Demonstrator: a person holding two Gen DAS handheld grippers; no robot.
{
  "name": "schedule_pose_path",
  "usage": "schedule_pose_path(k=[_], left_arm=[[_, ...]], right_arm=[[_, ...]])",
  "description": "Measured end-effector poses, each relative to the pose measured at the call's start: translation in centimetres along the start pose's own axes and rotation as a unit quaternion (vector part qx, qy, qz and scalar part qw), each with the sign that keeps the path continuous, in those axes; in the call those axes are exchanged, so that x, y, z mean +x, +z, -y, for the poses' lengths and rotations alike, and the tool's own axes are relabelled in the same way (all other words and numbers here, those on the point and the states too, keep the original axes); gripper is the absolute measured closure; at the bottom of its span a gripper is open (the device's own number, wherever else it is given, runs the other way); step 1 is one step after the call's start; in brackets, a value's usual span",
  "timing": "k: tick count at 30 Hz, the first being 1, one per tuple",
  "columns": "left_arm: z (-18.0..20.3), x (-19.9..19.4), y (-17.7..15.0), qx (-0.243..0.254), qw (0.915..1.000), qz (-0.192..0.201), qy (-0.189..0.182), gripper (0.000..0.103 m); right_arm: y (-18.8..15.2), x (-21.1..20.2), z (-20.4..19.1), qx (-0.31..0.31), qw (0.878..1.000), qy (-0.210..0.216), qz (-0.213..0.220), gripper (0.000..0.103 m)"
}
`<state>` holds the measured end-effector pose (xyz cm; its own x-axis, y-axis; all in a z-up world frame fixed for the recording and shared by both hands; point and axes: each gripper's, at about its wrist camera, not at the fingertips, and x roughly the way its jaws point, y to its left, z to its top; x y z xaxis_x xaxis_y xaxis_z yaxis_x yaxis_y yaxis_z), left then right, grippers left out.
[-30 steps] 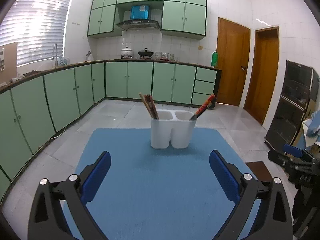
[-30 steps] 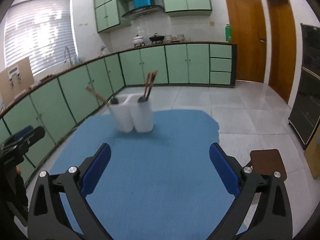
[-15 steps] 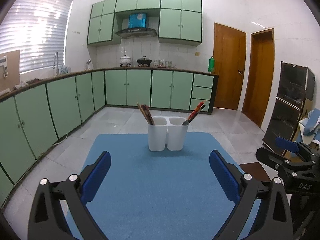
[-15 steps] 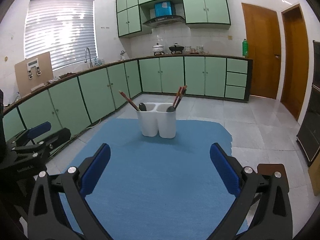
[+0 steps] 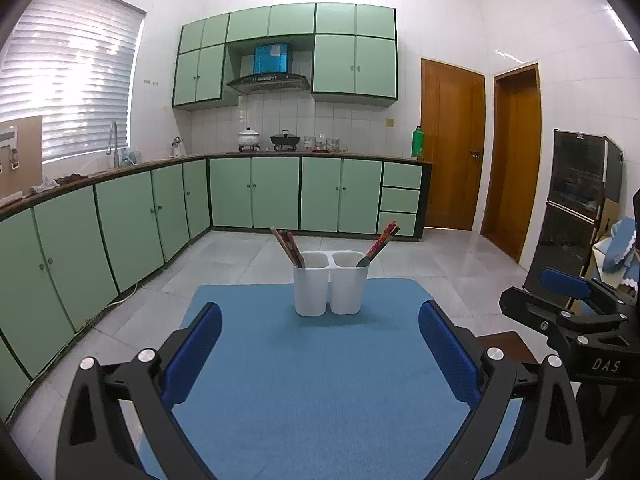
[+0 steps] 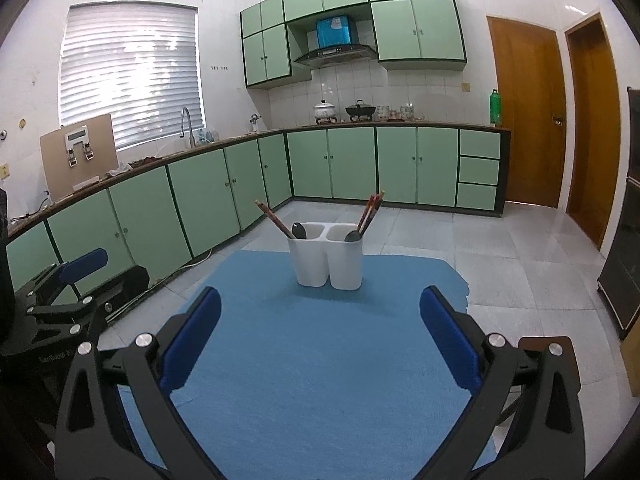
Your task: Organize utensils
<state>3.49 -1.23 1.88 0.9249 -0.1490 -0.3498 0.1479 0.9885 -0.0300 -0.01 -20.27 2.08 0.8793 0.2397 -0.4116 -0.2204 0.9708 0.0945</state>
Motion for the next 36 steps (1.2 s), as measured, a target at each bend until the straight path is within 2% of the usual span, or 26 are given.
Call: schedule_pose_path(k=[36], left_arm=[[-0.2, -1.1, 0.2, -0.001, 0.9999, 0.015, 0.002, 0.006]], right_arm=[[0.9, -0.2, -1.2, -0.012, 1.0, -0.001, 0.009, 0.006]])
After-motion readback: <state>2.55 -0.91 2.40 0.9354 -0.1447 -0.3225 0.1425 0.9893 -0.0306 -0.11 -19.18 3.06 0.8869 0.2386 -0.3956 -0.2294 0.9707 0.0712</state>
